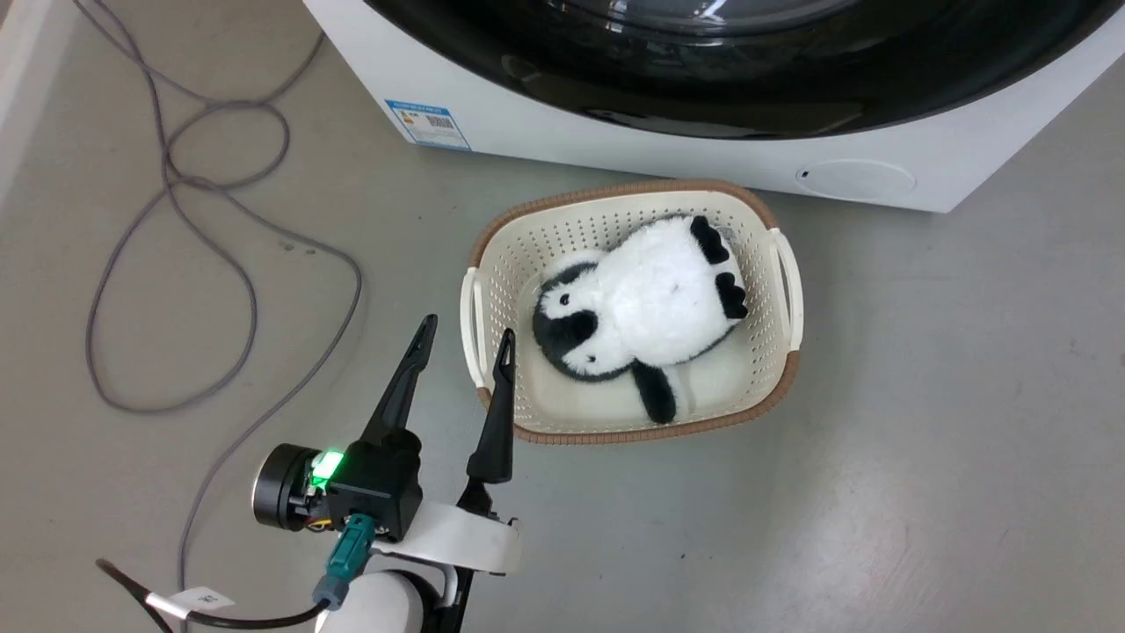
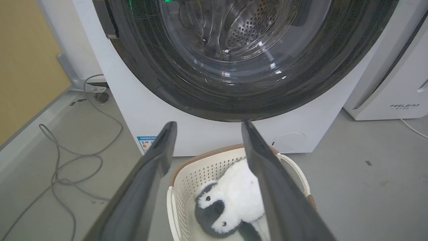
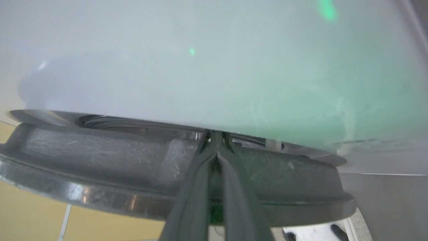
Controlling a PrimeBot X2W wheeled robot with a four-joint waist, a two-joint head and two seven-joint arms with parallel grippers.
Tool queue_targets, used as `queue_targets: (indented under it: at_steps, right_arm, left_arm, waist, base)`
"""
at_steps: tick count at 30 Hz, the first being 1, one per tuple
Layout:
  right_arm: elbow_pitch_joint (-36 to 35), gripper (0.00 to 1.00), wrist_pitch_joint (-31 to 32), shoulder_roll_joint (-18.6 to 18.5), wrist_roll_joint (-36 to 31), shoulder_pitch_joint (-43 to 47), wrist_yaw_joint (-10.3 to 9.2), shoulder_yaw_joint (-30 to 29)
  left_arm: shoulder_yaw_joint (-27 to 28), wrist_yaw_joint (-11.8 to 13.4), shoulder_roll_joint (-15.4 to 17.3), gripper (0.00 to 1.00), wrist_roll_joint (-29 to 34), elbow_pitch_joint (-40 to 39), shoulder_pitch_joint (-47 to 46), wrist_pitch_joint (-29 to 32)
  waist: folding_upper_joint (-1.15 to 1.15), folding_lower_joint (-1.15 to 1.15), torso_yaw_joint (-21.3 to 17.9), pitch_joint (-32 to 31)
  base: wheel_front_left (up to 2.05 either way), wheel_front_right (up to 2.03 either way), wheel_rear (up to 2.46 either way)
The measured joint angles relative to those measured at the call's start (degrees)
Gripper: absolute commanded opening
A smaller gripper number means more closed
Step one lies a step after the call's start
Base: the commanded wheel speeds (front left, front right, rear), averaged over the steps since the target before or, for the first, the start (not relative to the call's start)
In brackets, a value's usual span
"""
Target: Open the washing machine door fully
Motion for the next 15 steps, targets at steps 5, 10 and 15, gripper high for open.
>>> queue_targets:
  at_steps: [5,10,15]
  right_arm:
    - [2.46,0.00,3.74,-0.08,1.35,-2.49,0.01,-0.05]
    - [2.08,0.00,4.91,0.00,1.13,-1.12,0.00,0.12]
    - [0.91,0.00,5.87,0.43,1.09,2.01,0.00,0.12]
  left_arm:
    - [-0.19,0.04,0.00,1.00,-0.14,-0.18,-0.93,-0.42]
    - [0.09,0.12,0.00,1.00,-0.21,-0.15,-0.94,-0.42]
    - [0.81,0.09,0.00,1.00,-0.20,0.07,-0.94,-0.42]
  waist:
    - [0.00,0.00,0.00,0.98]
    - [0.00,0.00,-0.27,0.25]
    - [0.00,0.00,-0.64,-1.54]
  base:
    - [0.00,0.00,0.00]
    - [0.00,0.00,0.00]
    - [0.00,0.00,0.00]
